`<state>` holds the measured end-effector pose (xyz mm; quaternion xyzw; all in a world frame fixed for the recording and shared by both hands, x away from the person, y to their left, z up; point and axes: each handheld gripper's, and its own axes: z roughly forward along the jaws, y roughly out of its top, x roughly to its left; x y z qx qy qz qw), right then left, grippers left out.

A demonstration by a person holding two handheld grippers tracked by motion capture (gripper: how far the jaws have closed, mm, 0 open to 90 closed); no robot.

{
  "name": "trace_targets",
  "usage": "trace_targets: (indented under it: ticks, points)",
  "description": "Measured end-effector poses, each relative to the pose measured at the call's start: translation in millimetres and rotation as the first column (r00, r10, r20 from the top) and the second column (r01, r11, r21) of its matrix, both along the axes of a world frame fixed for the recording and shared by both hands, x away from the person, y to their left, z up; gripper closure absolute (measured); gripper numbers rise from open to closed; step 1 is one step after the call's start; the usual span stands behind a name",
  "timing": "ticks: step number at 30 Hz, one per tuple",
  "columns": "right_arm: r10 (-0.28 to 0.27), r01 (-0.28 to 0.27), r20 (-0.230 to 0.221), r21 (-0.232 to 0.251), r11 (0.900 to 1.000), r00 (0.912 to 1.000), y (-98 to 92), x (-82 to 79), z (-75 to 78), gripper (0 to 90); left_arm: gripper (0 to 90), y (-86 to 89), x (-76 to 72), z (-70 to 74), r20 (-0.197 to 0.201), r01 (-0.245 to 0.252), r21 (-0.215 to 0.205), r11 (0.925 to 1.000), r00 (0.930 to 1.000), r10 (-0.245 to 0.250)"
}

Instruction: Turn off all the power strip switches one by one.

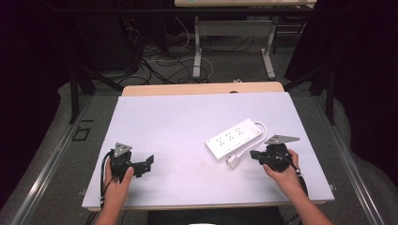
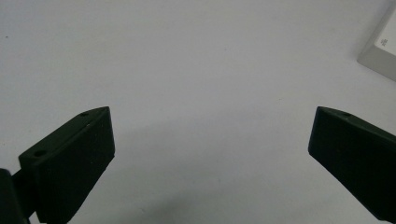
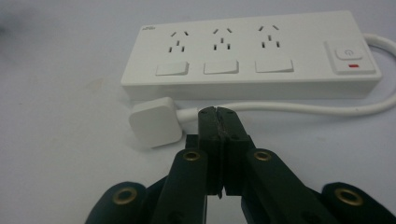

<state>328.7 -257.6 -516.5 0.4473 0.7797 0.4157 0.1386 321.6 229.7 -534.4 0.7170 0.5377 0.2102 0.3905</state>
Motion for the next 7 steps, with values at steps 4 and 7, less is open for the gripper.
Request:
trace_targets:
  ticks: [4,7]
  points:
    - [-0.036,0.035,0.029,0.014,0.999,0.9990,-11.1,-8.8,-3.1,89.5,0.5,0.4,0.6,-0.1,0.003,0.000,0.001,1.0000,1.0000,0.000]
    - [-0.051,0.050,0.046,0.007,0.999,0.9976,-17.0,-12.8,-5.9,89.4,0.5,0.4,1.2,0.2,0.004,0.002,0.002,1.0000,1.0000,-0.002]
